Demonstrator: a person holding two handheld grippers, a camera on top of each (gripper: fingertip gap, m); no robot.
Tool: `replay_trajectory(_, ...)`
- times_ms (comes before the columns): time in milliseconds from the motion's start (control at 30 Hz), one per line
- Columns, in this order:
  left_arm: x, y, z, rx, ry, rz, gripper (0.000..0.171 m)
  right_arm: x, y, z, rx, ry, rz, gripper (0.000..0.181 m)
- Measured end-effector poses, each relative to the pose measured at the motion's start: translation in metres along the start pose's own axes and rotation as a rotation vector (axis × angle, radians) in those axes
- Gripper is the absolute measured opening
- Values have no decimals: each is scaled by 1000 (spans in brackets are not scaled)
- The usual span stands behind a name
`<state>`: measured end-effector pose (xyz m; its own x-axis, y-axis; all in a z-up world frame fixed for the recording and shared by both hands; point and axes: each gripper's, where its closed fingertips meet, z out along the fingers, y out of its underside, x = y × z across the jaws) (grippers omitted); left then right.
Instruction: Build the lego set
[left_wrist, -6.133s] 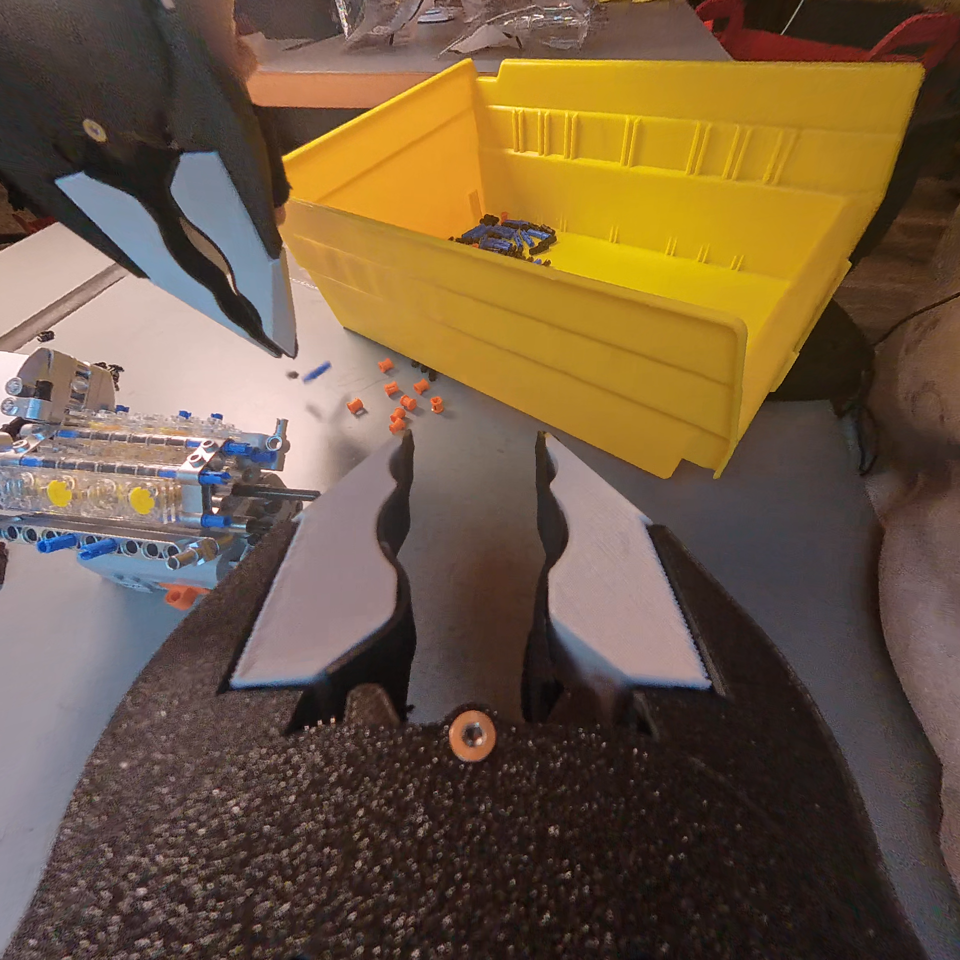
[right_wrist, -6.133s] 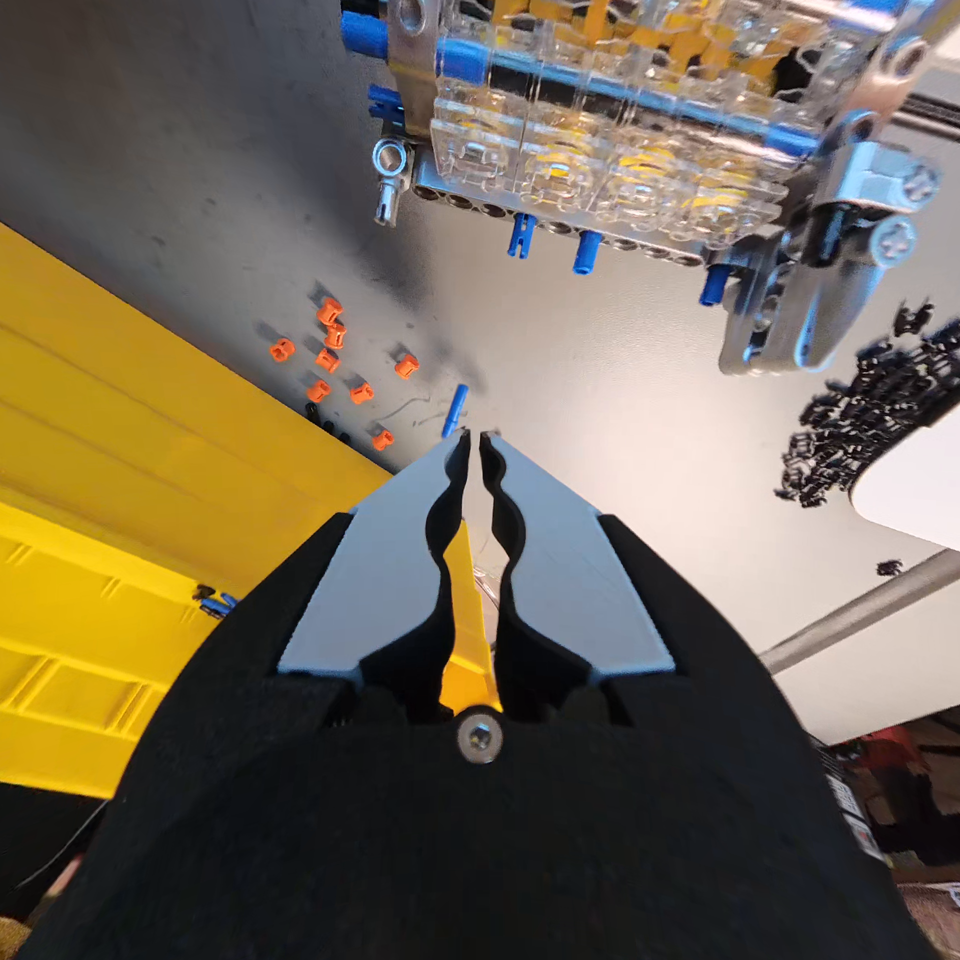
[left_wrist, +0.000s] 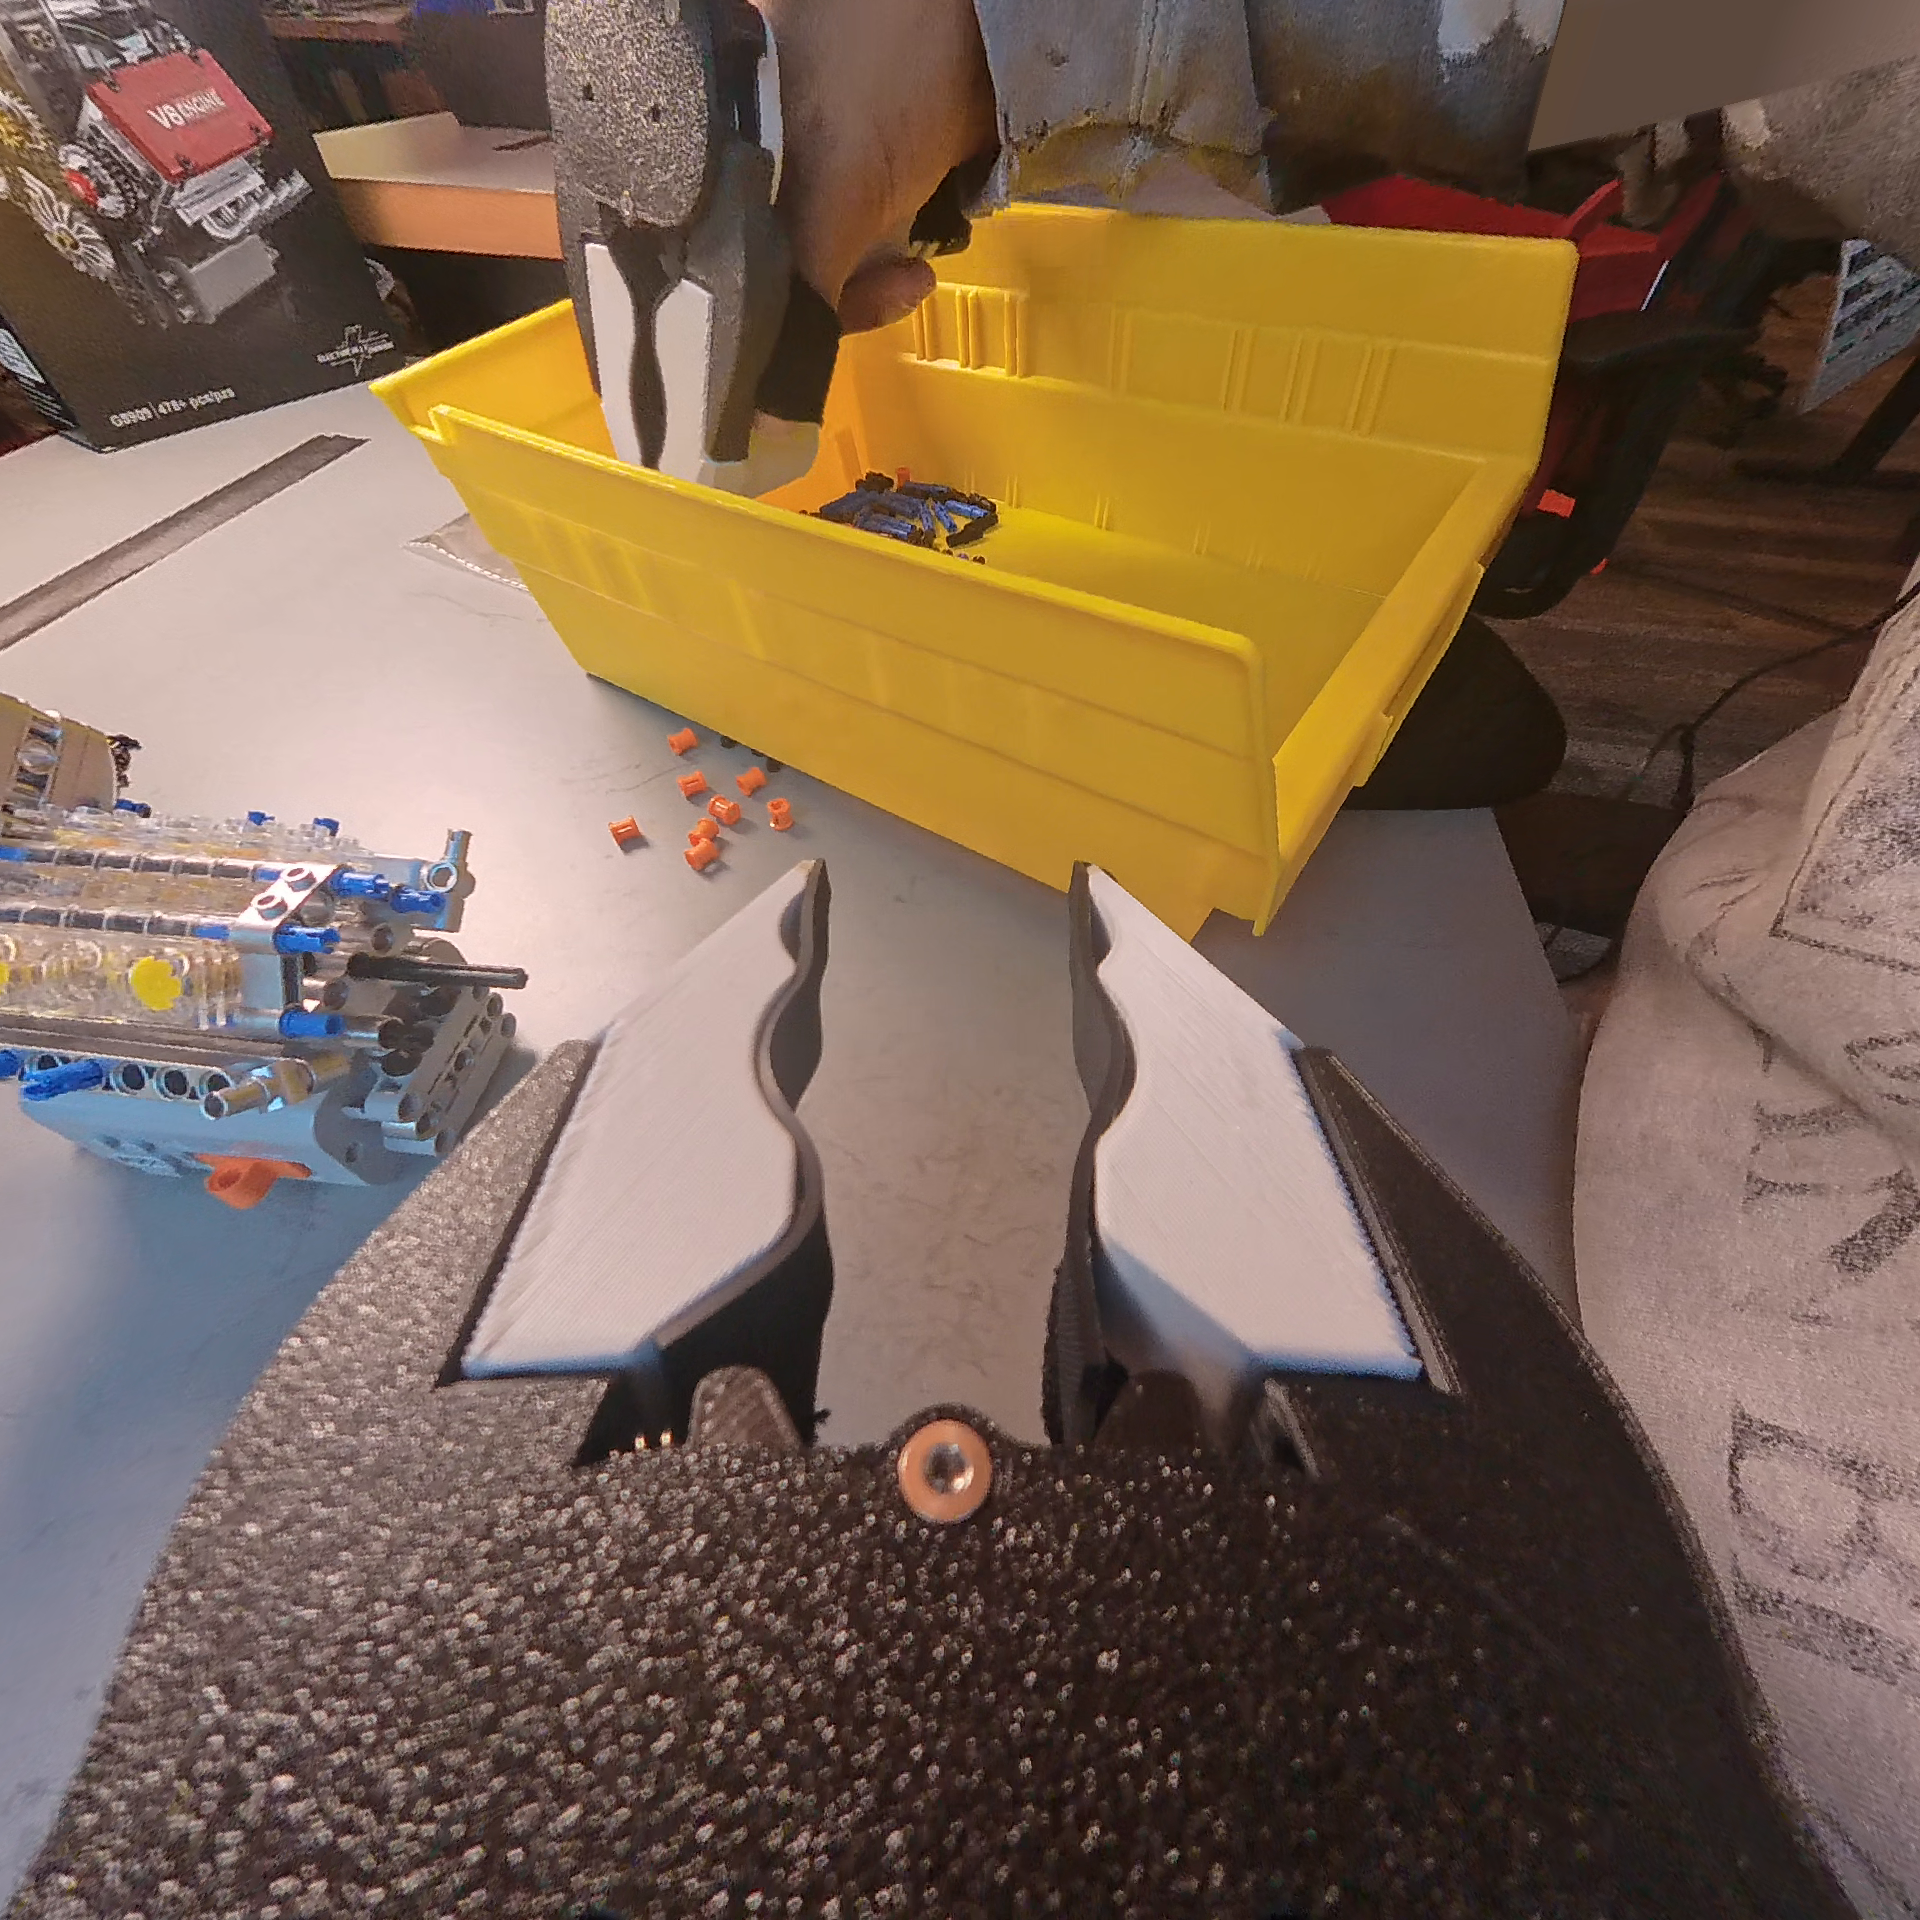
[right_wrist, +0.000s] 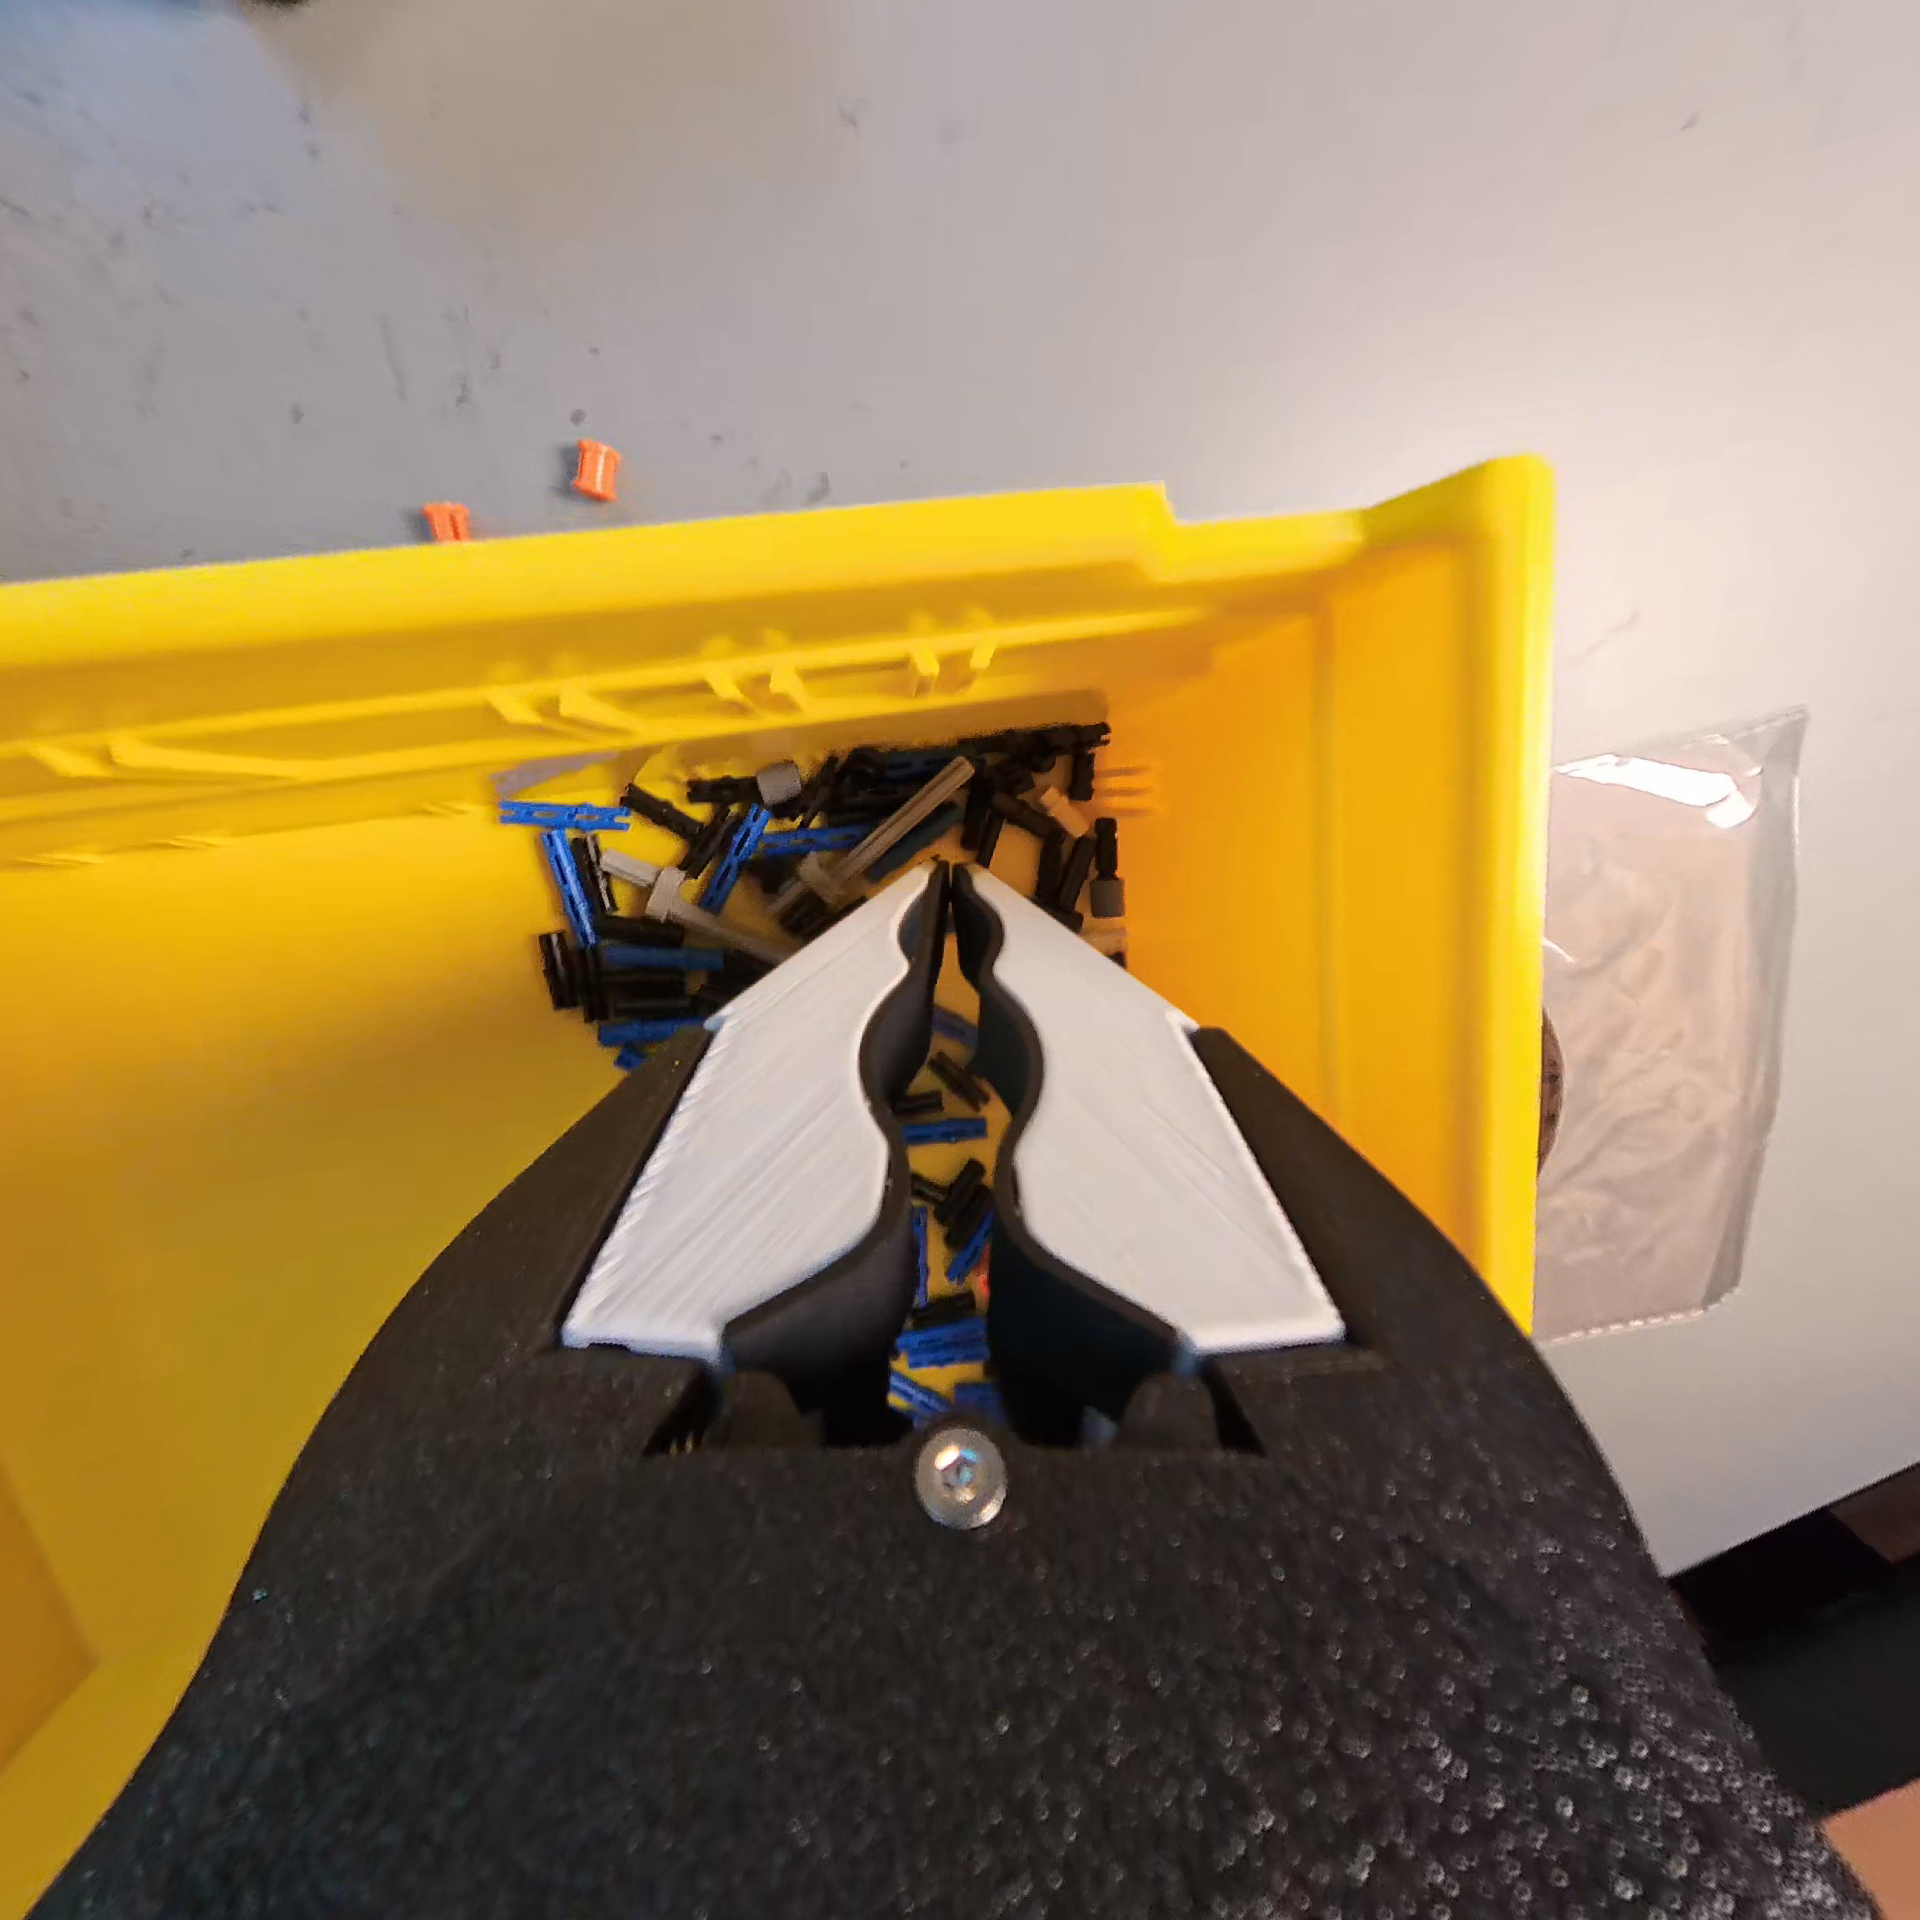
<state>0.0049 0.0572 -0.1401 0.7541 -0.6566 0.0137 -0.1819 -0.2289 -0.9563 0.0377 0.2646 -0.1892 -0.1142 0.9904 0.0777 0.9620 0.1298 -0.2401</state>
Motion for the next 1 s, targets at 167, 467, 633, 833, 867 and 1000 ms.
replay_trajectory(167,0,0,0,-2,-3,7,44,12,-5,9,-8,66,-68,8)
replay_trajectory(467,0,1,-1,-1,6,1,44,6,-3,16,-18,4,-121,11)
replay_trajectory(633,1,1,-1,-2,10,0,44,2,21,11,-136,-39,-139,1)
replay_trajectory(833,1,1,-1,-3,14,-2,44,5,10,6,-71,-6,-121,4)
replay_trajectory(867,1,1,-1,-3,14,-3,44,7,6,7,-50,13,-127,4)
replay_trajectory(1000,1,1,-1,-3,13,-2,44,6,-3,15,-9,-1,-36,3)
